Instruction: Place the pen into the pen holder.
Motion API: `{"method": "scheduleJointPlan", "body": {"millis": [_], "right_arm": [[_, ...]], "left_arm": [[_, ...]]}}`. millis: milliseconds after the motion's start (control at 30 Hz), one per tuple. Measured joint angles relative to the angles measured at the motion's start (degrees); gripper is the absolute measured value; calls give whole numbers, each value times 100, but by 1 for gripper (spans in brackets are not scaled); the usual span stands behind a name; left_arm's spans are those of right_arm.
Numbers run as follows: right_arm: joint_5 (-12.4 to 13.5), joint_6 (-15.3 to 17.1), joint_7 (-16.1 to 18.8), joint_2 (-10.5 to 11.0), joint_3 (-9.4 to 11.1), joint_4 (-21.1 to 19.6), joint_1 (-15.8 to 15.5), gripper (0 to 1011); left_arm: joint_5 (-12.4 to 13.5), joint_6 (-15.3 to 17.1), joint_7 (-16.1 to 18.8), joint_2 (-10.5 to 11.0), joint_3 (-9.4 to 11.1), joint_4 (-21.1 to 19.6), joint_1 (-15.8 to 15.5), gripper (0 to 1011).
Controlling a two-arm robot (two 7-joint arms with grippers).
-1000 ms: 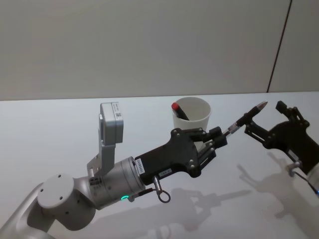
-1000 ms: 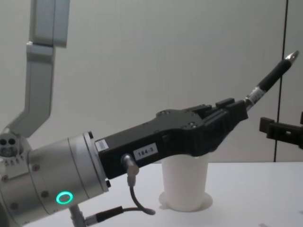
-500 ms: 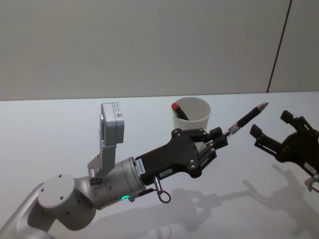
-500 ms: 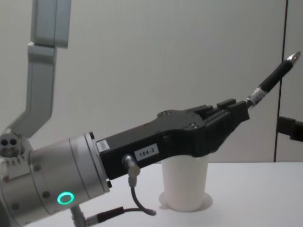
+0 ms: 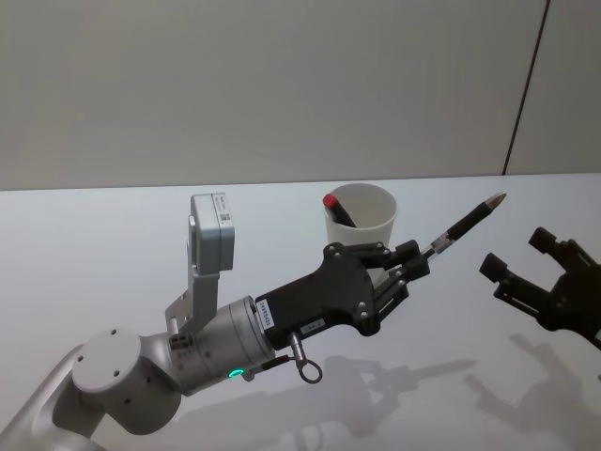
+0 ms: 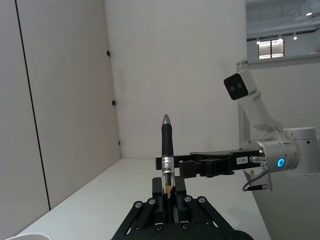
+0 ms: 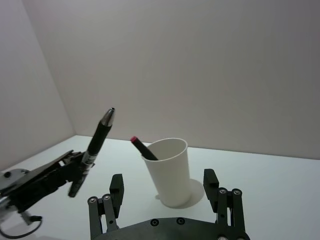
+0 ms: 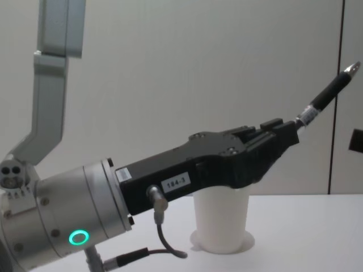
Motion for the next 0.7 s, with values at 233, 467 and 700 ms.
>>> {"method": "scheduleJointPlan", "body": {"millis": [233,467,700], "right_arm": [[569,127,236,84,55,-116,-120,1001],[1122,334,390,101,63,-203,-158,1001],[1631,544,447,90,60,-282,-162,1001]], "left_arm": [[-1,0,0,0,0,0,0,144],[-1,0,0,0,0,0,0,144],[-1,0,0,0,0,0,0,144]]}}
